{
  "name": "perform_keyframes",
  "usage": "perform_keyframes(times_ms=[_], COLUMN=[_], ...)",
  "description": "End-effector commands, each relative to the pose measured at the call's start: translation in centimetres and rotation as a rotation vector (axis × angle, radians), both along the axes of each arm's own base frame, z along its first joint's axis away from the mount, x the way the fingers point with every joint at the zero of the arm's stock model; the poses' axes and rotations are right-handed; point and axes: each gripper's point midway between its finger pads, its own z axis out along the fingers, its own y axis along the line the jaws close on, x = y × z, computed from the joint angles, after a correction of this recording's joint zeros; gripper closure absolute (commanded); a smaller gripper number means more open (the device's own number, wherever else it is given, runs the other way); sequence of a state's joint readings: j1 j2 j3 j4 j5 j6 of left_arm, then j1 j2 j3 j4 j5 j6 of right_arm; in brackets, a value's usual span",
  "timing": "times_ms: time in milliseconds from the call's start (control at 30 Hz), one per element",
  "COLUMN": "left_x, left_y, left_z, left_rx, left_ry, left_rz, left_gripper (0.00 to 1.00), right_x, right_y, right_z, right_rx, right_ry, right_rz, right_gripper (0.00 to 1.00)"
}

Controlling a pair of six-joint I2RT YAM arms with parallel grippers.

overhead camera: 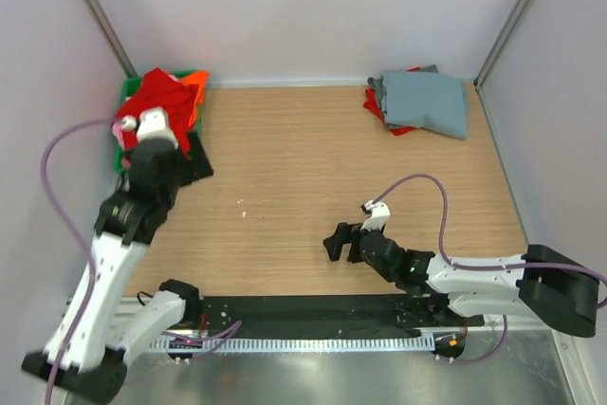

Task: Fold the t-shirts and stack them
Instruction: Grab the tshirt from the pile

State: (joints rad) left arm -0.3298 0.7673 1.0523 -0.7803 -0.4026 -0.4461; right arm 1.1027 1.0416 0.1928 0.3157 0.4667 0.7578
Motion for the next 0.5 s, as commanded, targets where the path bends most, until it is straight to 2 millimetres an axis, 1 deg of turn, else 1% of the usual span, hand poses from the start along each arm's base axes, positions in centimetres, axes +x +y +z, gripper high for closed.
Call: perform_keyframes(times_ms=[0,33,67,100,133,167,200,233,267,300,333,367,400,433,467], left_x=[7.1,9.0,11.9,13.7,15.6,18.0,19.3,21.1,23.6,24.1,25.8,26.4,27.8,29.1,29.2], left_y=[1.0,1.1,1.6,2.0,2.2,2.9,3.1,3.5,4.1,4.6,5.0,6.0,6.6,6.7,8.9], left_z=[1.0,0.4,0.0,-0.4,1.3,-1.3,-1.5,0.7,0.1,-2.3,-0.6,-1.1,-3.8,-2.0,-2.5], left_rx=[0.089,0.073,0.026,0.012,-0.012,-0.020,-0.029,-0.042,-0.042,-0.035,-0.036,-0.028,-0.006,-0.003,0.006], left_ry=[0.065,0.102,0.141,0.154,0.115,0.181,0.191,0.141,0.159,0.220,0.180,0.201,0.257,0.212,0.233], left_rz=[0.077,0.081,0.102,0.124,0.139,0.171,0.179,0.189,0.205,0.216,0.225,0.245,0.260,0.261,0.304], left_gripper=[0.00,0.02,0.04,0.05,0.06,0.07,0.10,0.11,0.12,0.12,0.12,0.12,0.12,0.12,0.13], right_x=[2.2,2.2,2.2,2.2,2.2,2.1,2.0,2.0,2.0,1.9,2.0,2.1,2.1,2.0,1.8], right_y=[2.3,2.3,2.3,2.1,2.0,1.9,1.6,1.4,1.0,0.8,0.4,-0.1,-0.5,-0.5,-0.9], right_z=[3.8,3.7,3.5,3.4,3.3,3.8,3.6,3.7,3.9,4.0,4.0,3.8,3.8,3.9,3.6], right_rx=[0.062,0.053,0.046,0.040,0.040,0.052,0.046,0.049,0.049,0.046,0.034,0.015,0.011,0.022,0.030], right_ry=[-0.120,-0.121,-0.121,-0.123,-0.125,-0.136,-0.138,-0.146,-0.161,-0.168,-0.178,-0.183,-0.190,-0.188,-0.191], right_rz=[-0.019,-0.020,-0.022,-0.023,-0.022,-0.020,-0.017,-0.021,-0.021,-0.018,-0.027,-0.033,-0.040,-0.033,-0.034], right_gripper=[0.00,0.00,0.00,0.00,0.00,0.00,0.00,0.00,0.00,0.00,0.00,0.00,0.00,0.00,0.00])
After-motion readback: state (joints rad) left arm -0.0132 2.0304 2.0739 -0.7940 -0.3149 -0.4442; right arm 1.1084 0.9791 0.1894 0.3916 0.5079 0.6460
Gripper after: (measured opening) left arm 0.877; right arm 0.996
